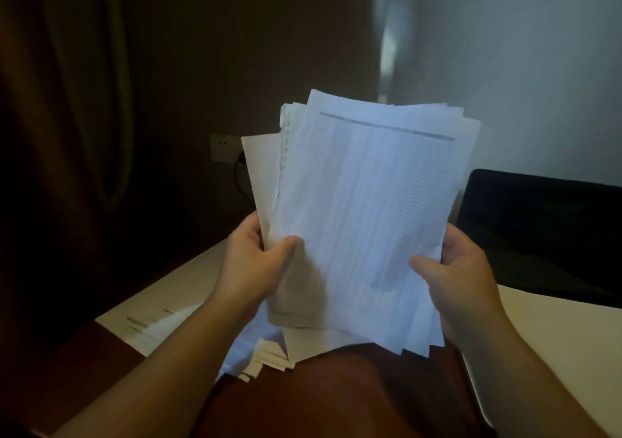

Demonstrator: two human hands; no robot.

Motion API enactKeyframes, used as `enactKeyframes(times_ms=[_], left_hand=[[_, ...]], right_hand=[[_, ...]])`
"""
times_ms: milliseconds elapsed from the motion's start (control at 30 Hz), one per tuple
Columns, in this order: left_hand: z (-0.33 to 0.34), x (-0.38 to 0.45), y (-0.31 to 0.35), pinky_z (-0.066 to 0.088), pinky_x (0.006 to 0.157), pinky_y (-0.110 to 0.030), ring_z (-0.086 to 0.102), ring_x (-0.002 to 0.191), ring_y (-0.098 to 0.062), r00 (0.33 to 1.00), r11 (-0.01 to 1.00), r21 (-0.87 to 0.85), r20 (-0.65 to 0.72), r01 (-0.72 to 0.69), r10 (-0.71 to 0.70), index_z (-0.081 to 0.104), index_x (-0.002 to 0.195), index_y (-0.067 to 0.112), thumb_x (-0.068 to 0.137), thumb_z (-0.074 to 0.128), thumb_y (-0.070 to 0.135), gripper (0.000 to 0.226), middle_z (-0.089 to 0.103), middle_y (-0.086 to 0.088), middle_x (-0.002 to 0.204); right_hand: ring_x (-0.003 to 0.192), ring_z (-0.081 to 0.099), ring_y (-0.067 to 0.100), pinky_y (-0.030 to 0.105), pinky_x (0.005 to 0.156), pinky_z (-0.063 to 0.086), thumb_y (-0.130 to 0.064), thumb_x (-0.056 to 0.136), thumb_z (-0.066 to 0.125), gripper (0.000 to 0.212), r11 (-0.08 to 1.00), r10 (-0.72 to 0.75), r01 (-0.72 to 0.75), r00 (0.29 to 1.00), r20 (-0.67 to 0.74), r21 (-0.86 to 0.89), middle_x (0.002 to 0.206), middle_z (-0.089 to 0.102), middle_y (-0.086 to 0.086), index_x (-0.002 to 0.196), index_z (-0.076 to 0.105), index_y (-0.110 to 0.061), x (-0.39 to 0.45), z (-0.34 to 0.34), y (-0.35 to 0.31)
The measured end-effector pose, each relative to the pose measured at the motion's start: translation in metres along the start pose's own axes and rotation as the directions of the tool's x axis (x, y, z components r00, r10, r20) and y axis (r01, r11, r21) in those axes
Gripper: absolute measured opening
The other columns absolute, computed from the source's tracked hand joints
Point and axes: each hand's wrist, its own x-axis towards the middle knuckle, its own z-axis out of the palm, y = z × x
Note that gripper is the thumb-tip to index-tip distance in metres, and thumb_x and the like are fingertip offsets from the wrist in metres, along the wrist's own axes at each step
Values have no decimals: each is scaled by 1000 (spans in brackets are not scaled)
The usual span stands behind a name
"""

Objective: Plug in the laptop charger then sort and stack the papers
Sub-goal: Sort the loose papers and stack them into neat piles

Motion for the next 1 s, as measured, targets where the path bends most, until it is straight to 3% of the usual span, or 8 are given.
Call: enactKeyframes(times_ms=[133, 267, 333, 467, 633, 833, 900, 1000], left_hand=[[5, -2, 23, 61, 84, -36, 62, 109, -10, 995, 997, -30, 58, -74, 76, 57, 126, 34, 83, 76, 16, 50, 63, 15, 119], [14, -11, 29, 57, 77, -20, 61, 101, 5, 981, 994, 20, 167, -107, 102, 52, 108, 50, 82, 76, 6, 56, 62, 23, 111], [18, -16, 25, 58, 83, -26, 61, 106, 1, 978, 997, 16, 197, -79, 74, 52, 109, 51, 84, 75, 4, 57, 63, 22, 112], [30, -29, 17, 54, 97, -46, 57, 121, -14, 985, 998, 39, 168, -41, 34, 53, 119, 47, 92, 68, 12, 46, 61, 16, 123], [40, -31, 25, 58, 78, -25, 60, 103, -3, 989, 993, 21, 92, -114, 112, 51, 114, 42, 95, 64, 17, 35, 60, 24, 110], [48, -50, -2, 56, 93, -42, 59, 111, -12, 997, 986, 166, 73, 1, -13, 54, 119, 31, 95, 65, 22, 27, 61, 12, 115], [50, -55, -9, 56, 94, -45, 60, 112, -17, 997, 973, 228, 58, 30, -45, 55, 123, 25, 96, 63, 23, 28, 62, 6, 117], [50, -55, -9, 56, 94, -41, 61, 112, -14, 996, 981, 190, 65, 42, -55, 51, 135, 29, 98, 61, 20, 40, 62, 12, 118]], right_hand=[[90, 69, 9, 29, 70, 56, 4, 90, 63, 41, 999, -37, 36, 998, -44, -22, 95, 72, -14, 103, 63, -35, 1, -18, -10], [93, 67, 7, 25, 69, 54, 5, 89, 62, 50, 998, -56, 54, 997, -59, -22, 99, 69, -16, 107, 56, -41, -5, -30, -10], [91, 68, 4, 25, 68, 53, 3, 88, 62, 51, 999, -42, 41, 998, -46, -32, 97, 69, -19, 105, 55, -45, -11, -34, -5], [92, 68, 4, 30, 73, 57, 0, 92, 58, 46, 997, -6, 4, 1000, -25, -74, 98, 70, -22, 106, 59, -44, -20, -35, 3], [86, 67, 4, 27, 65, 56, -9, 97, 55, 38, 992, -57, 45, 993, -102, -115, 94, 67, -23, 104, 56, -46, -19, -36, -6], [89, 67, 10, 45, 82, 59, -7, 95, 54, 38, 990, 50, -63, 994, -101, -130, 99, 70, -17, 106, 59, -43, -28, -37, 10], [94, 67, 11, 43, 84, 57, -12, 98, 51, 32, 991, 85, -95, 991, -102, -97, 101, 69, -16, 103, 60, -42, -32, -35, 16], [94, 66, 9, 33, 78, 54, -16, 102, 46, 31, 994, 92, -97, 990, -107, -48, 99, 70, -17, 98, 62, -42, -35, -34, 16]])
